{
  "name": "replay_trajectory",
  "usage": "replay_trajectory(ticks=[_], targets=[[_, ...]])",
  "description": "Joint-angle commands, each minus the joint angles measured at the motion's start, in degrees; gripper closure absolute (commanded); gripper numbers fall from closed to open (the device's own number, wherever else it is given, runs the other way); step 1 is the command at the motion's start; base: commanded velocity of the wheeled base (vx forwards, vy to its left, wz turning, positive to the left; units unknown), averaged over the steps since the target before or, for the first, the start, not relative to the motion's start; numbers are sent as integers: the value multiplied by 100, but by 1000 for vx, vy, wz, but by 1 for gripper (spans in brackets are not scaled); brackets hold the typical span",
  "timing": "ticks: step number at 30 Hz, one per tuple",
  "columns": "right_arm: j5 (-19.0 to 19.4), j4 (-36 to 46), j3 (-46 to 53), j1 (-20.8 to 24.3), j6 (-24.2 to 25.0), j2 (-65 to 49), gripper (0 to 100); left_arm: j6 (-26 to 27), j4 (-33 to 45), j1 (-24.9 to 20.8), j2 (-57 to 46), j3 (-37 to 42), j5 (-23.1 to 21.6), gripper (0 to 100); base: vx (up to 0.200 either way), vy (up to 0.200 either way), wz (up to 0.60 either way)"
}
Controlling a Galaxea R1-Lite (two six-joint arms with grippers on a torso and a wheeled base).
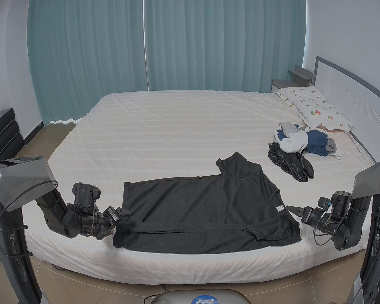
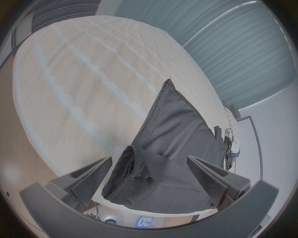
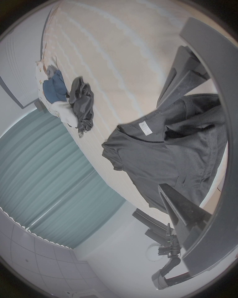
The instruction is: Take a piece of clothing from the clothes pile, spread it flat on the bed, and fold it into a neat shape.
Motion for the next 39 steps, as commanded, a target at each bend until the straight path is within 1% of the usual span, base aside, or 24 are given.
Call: replay_trajectory(ticks=[1,5,10,17,23,28,34,39], targets=[[-23,-10,198,-254,127,-295,0,-51,-5,145,-263,117,-17,0,0,0,0],[-15,-19,523,-430,136,-480,0,-104,-31,171,-439,187,-96,0,0,0,0],[-6,-27,997,-535,144,-717,0,-174,-49,180,-466,249,-113,0,200,0,0],[-129,-221,1428,-483,153,-743,0,-183,-31,171,-439,258,-131,0,200,0,0],[-147,-221,1542,-439,153,-700,0,-183,-22,171,-413,258,-140,0,0,0,0],[-147,-230,1463,-439,153,-515,0,-183,-22,171,-404,258,-157,0,0,0,0],[-147,-230,1454,-421,144,-559,0,-183,-22,171,-395,249,-157,0,0,0,0],[-147,-230,1446,-307,144,-524,0,-191,-13,154,-343,205,-166,0,0,0,0]])
